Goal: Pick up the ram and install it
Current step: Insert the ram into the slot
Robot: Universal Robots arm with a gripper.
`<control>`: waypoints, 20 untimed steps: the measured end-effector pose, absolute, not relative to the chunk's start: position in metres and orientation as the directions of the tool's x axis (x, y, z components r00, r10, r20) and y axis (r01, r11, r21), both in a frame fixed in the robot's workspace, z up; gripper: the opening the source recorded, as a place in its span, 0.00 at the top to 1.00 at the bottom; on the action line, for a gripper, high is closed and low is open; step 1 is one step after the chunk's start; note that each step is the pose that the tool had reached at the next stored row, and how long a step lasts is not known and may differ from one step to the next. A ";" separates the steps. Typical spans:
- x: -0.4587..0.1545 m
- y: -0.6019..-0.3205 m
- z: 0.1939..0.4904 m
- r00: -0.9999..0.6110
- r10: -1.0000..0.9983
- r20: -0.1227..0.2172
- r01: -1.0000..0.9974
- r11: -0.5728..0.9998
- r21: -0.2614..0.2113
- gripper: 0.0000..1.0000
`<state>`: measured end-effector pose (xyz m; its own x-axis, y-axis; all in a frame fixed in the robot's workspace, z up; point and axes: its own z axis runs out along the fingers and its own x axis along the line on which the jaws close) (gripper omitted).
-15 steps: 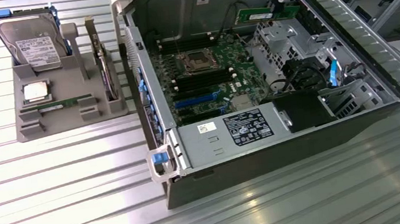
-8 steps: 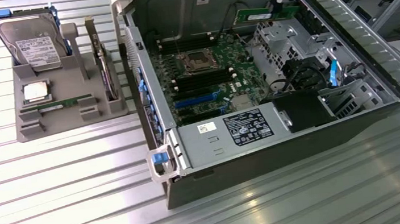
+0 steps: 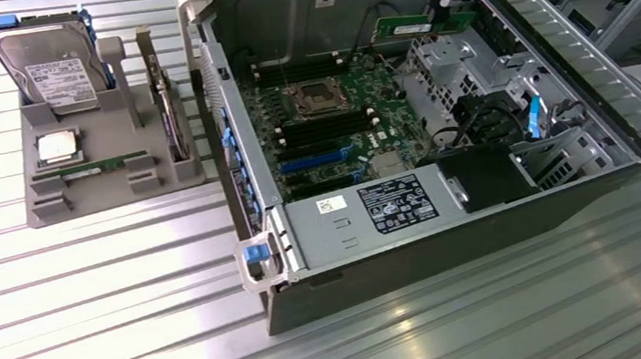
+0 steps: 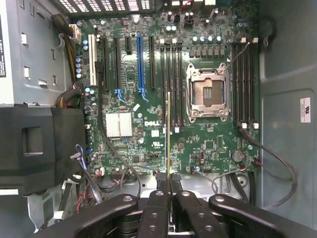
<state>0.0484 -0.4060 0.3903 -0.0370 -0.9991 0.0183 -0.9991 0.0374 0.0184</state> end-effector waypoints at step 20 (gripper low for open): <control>0.046 -0.406 0.383 -0.026 -0.999 0.018 -0.999 0.027 0.018 0.88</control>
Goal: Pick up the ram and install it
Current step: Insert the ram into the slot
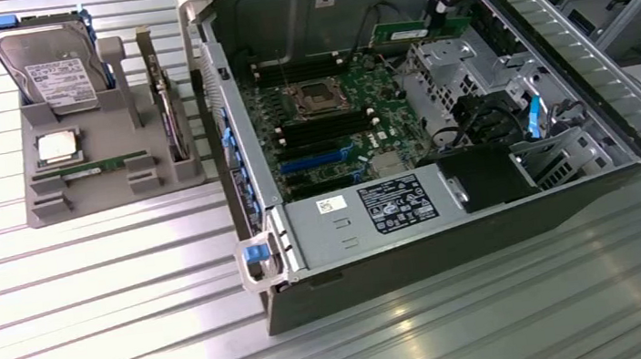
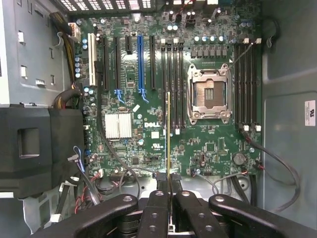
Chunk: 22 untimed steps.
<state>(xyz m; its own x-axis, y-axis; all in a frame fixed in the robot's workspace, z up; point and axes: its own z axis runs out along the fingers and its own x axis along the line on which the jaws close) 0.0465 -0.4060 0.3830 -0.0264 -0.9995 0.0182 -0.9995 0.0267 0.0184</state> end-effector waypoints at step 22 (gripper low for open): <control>0.046 -0.406 0.375 -0.007 -1.000 0.018 -1.000 0.008 0.018 0.88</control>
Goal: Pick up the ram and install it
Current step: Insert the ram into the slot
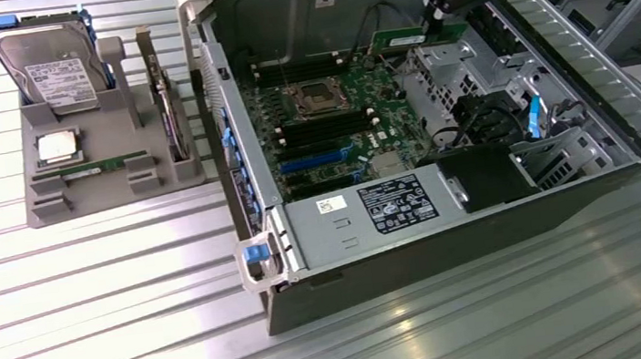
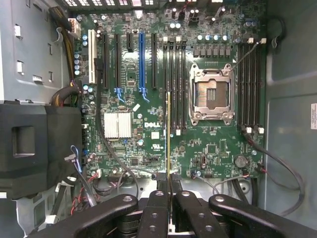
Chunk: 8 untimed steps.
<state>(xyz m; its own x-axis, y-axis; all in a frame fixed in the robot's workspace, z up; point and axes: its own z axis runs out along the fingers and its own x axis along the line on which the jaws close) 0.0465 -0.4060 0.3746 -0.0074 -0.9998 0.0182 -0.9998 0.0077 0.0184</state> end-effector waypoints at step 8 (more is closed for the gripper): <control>0.046 -0.406 0.372 -0.004 -1.000 0.018 -1.000 0.005 0.018 0.88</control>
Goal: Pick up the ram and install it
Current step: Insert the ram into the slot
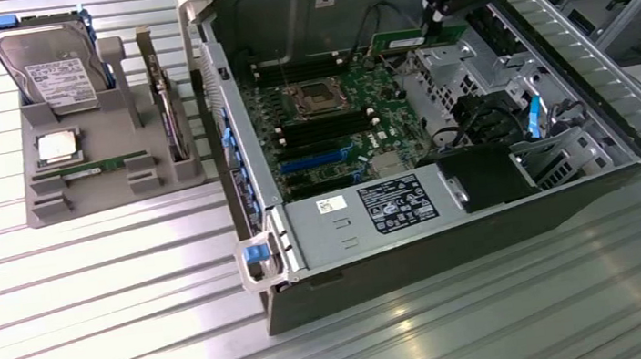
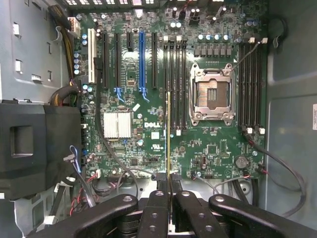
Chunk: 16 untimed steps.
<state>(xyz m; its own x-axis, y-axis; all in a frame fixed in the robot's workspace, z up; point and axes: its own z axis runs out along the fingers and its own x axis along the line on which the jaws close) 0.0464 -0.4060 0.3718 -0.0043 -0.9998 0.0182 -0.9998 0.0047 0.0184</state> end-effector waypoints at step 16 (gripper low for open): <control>0.046 -0.406 0.366 0.001 -1.000 0.018 -1.000 -0.001 0.018 0.88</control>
